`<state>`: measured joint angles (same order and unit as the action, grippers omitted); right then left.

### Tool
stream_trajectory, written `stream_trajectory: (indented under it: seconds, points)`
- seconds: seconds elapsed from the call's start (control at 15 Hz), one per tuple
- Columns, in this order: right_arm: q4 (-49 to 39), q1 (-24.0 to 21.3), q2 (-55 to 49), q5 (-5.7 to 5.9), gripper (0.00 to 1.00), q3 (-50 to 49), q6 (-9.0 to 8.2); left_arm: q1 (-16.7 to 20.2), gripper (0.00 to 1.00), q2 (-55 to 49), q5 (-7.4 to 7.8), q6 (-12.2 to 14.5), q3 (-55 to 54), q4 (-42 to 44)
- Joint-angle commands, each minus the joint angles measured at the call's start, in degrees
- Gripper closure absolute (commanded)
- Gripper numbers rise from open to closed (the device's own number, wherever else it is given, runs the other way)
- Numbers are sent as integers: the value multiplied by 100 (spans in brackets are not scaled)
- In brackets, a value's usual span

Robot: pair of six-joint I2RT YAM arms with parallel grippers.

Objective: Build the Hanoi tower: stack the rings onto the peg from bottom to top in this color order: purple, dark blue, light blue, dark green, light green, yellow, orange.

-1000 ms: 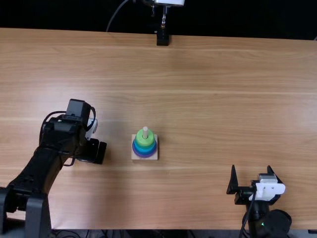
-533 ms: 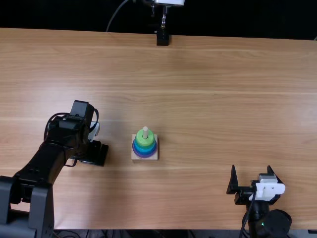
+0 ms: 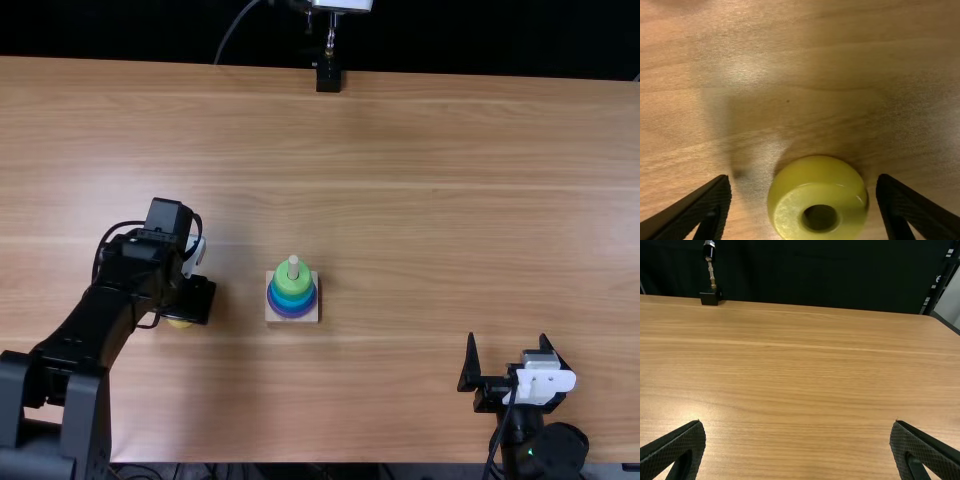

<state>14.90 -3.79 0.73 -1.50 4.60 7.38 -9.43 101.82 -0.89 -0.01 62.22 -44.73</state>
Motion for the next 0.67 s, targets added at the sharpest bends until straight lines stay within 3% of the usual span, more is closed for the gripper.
stream_trajectory:
  seconds: [0.0, 0.6]
  points:
    - [415, -43, -73, 13, 0, -390, -10, -59, 44, 92, 36, 64, -25, -20]
    - [415, -43, -73, 13, 0, -390, -10, -59, 46, 48, 89, 64, -131, -104]
